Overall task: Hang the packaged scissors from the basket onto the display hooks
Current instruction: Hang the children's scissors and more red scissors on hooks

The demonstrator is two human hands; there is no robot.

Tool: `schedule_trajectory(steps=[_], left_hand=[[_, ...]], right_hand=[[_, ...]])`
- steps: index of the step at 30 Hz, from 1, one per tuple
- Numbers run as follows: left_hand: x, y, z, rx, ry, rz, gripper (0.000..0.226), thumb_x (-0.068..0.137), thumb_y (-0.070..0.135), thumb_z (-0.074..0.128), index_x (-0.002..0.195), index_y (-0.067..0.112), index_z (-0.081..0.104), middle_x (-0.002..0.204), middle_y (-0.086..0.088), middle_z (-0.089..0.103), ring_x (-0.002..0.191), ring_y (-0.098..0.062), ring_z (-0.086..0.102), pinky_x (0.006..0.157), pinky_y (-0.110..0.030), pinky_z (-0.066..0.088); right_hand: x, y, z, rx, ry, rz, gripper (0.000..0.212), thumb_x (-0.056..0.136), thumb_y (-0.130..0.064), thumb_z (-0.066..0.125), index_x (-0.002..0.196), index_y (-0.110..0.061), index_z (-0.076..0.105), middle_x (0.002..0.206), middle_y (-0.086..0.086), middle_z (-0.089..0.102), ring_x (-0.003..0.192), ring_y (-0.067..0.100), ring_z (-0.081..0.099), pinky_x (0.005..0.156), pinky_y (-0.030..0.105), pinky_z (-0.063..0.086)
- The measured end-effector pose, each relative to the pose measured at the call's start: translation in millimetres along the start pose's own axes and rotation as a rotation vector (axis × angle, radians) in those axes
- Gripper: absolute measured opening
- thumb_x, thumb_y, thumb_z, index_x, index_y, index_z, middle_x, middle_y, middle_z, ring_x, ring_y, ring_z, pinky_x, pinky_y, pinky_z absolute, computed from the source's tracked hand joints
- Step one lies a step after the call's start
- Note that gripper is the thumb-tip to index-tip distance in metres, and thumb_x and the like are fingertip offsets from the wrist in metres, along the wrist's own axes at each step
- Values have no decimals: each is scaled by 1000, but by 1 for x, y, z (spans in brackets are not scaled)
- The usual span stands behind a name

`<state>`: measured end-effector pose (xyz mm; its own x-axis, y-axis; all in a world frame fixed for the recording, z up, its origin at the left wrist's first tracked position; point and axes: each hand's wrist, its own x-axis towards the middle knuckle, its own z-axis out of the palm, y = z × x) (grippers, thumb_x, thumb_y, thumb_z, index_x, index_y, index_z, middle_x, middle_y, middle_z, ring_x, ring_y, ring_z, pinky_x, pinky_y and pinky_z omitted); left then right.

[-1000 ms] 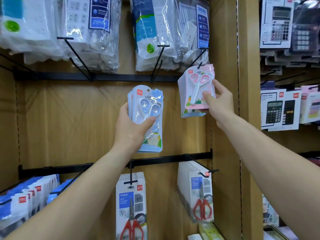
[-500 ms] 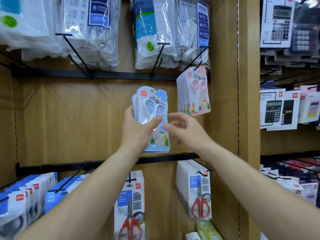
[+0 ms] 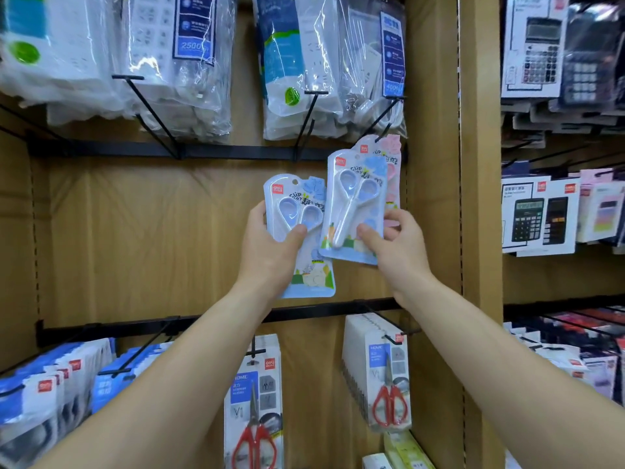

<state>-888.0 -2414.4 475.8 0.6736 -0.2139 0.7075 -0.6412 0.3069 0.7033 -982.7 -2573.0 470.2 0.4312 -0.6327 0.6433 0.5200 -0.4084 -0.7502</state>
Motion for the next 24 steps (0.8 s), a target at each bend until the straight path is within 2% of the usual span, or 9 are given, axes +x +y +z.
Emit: schedule_trajectory(steps=[3,5,7,8,10,14,16,20,24], left_hand=[[0,1,-3,4,7,-4,46,98,10,68,138,22,49,114,13,66,96,-1,67,60,-10,54],[1,3,-5,-3,16,-4,44,99,9,67,136,23,49,112,14,66,95,-1,67,60,-11,55],[2,4,-7,2,24,2,44,98,10,68,136,24,49,113,15,66,98,-2,67,67,-17,57],[3,5,-8,9,26,7,45,98,11,68,137,24,49,113,16,65,100,-2,67,70,-19,56],[4,5,-9,23,27,15,46,98,11,68,138,24,49,112,18,64,98,0,66,70,-19,53],[6,5,-10,46,27,28,46,98,12,69,139,22,49,109,21,62,95,3,64,70,-17,51],[6,5,-11,55,25,33,47,98,12,69,139,22,49,108,22,61,93,4,63,68,-15,50],[7,4,-12,60,25,35,46,98,13,69,137,26,49,106,24,60,91,6,62,64,-11,49],[7,1,-15,52,27,37,45,98,12,68,137,25,48,106,23,61,90,5,63,62,-11,50]], right_hand=[[17,-12,-10,4,55,-79,32,97,-13,70,122,-23,53,108,1,74,92,15,75,66,27,62],[33,-23,-14,-2,95,-111,34,96,-13,71,123,-26,56,111,3,74,93,17,75,66,35,64],[49,-32,-18,21,128,-112,34,96,-11,71,123,-26,58,110,7,74,90,23,76,61,44,65],[56,-34,-19,35,140,-101,33,96,-10,70,123,-25,58,108,8,74,87,25,77,56,44,63],[68,-35,-22,6,182,-86,33,96,-10,70,124,-23,58,105,7,72,86,24,76,50,35,60],[78,-28,-27,-90,223,-88,52,96,-13,70,142,-27,52,109,1,71,91,15,73,52,20,54],[78,-26,-28,-110,197,-110,52,98,-12,68,143,-31,53,109,-2,70,89,9,71,50,13,50],[81,-27,-28,-159,199,-131,51,99,-12,66,146,-28,54,115,-3,70,98,13,71,64,20,55],[88,-21,-26,-179,212,-106,55,100,-14,66,151,-26,48,121,-2,69,94,13,72,62,25,60]])
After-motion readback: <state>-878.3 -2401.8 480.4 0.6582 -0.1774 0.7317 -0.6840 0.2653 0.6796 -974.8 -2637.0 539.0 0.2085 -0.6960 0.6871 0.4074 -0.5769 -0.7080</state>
